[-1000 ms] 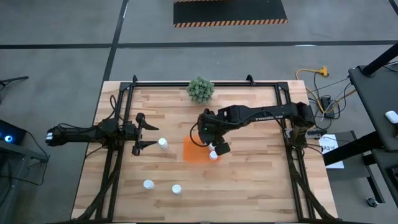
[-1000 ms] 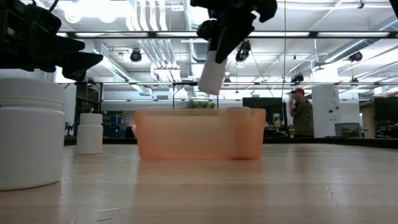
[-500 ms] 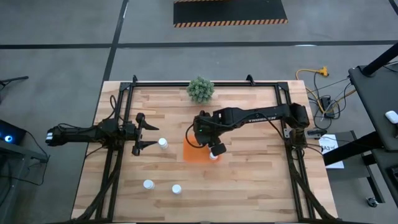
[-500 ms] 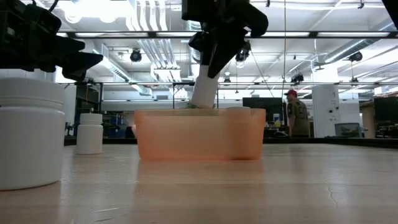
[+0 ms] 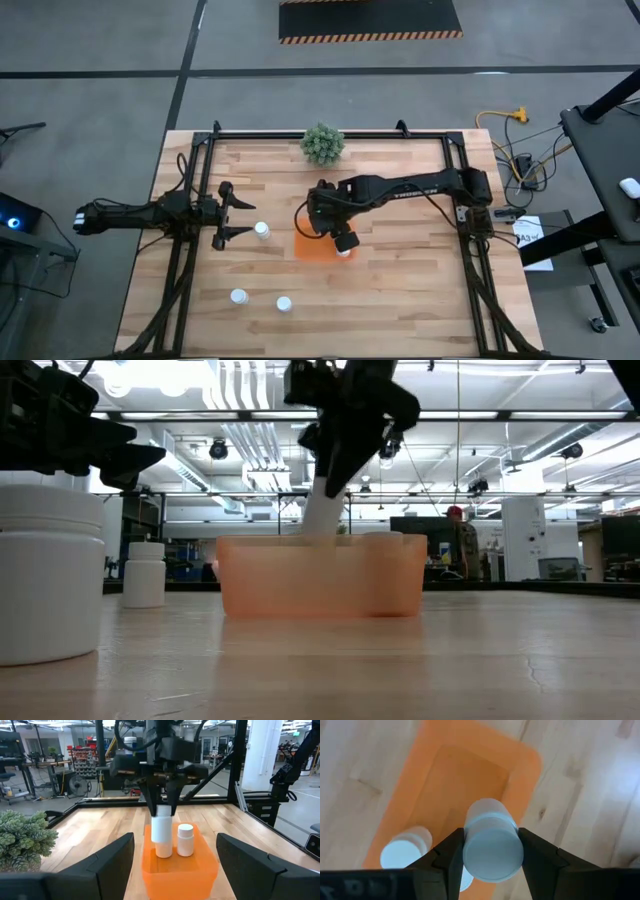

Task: Pick and place pill bottles into a basket
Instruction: Put the white medicine bottle into the orange bin

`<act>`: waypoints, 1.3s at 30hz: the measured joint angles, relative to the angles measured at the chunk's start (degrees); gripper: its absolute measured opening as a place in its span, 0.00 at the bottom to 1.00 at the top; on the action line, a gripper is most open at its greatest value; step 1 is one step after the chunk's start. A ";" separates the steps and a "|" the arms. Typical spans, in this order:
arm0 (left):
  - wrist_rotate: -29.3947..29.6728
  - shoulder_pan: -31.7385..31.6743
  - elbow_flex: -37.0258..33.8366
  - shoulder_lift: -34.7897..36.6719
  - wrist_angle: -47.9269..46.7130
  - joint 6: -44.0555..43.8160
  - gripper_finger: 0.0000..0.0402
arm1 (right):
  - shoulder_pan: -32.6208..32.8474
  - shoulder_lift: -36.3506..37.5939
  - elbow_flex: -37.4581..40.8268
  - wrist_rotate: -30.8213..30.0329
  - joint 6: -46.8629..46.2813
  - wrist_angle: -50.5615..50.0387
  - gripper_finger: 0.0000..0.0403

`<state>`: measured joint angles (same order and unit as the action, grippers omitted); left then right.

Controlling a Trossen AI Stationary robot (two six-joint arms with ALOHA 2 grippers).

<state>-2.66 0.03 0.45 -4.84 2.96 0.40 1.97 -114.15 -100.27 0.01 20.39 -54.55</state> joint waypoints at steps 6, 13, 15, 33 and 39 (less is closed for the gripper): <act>0.00 0.01 -0.01 -0.14 0.07 0.00 0.66 | -0.28 -2.46 -0.12 0.26 0.56 -0.55 0.37; 0.00 0.01 -0.01 -0.33 0.20 -0.02 0.66 | -0.29 -4.31 -0.39 0.46 0.58 -0.15 0.37; 0.00 0.00 -0.02 -0.33 0.20 0.00 0.66 | -0.30 -5.28 -0.42 0.46 0.61 -0.28 0.37; 0.00 0.00 -0.02 -0.37 0.20 -0.01 0.66 | -0.48 -7.54 -0.66 3.04 -0.49 -0.93 0.39; 0.00 0.01 -0.02 -0.37 0.20 0.00 0.66 | -0.54 -7.51 -0.66 2.97 -0.30 -1.25 0.42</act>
<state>-2.65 0.04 0.43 -5.21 3.16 0.40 1.43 -121.67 -100.92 2.98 20.08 -55.80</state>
